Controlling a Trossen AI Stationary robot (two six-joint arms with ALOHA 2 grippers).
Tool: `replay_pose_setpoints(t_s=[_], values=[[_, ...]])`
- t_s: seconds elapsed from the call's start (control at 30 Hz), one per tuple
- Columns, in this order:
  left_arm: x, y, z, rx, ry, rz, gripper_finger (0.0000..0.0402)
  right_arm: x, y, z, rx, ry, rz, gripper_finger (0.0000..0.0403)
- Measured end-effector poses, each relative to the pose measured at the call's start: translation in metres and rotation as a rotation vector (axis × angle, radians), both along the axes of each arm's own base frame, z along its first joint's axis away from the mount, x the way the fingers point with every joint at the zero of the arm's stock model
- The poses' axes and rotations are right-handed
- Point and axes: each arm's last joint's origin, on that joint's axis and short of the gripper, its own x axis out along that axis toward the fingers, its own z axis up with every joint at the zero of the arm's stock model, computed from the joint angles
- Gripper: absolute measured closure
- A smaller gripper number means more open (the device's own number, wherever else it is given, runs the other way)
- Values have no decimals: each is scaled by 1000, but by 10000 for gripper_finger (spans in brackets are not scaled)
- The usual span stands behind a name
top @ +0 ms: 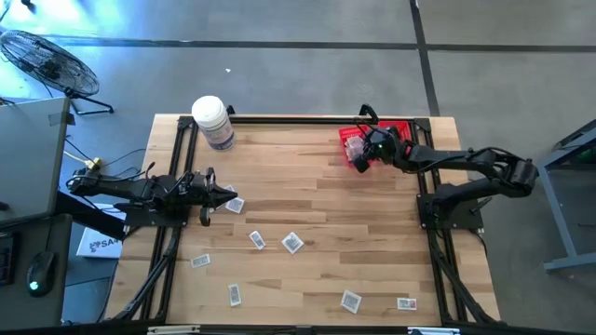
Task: Pick & Place First Aid Supplies
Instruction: Put the towelette pack into the left red bin
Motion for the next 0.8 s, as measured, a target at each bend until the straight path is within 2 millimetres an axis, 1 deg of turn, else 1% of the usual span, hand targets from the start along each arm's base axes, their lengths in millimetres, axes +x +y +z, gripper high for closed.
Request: replay_pose_setpoints(t_s=[0.1, 0.23, 0.33, 0.43, 0.53, 0.7, 0.8], values=[[0, 0, 0, 0, 0, 0, 401, 0, 0, 0, -4, -3, -2, 379], [0, 0, 0, 0, 0, 1, 401, 2, 2, 1, 3, -12, 25, 346], [0, 0, 0, 0, 0, 1, 401, 12, 10, 4, 15, -78, 129, 319], [0, 0, 0, 0, 0, 1, 401, 29, 32, 11, 19, -170, 344, 300], [0, 0, 0, 0, 0, 1, 401, 46, 62, 19, 2, -258, 537, 289], [0, 0, 0, 0, 0, 1, 401, 62, 111, 26, -18, -358, 746, 280], [0, 0, 0, 0, 0, 1, 401, 73, 137, 22, -16, -392, 842, 275]])
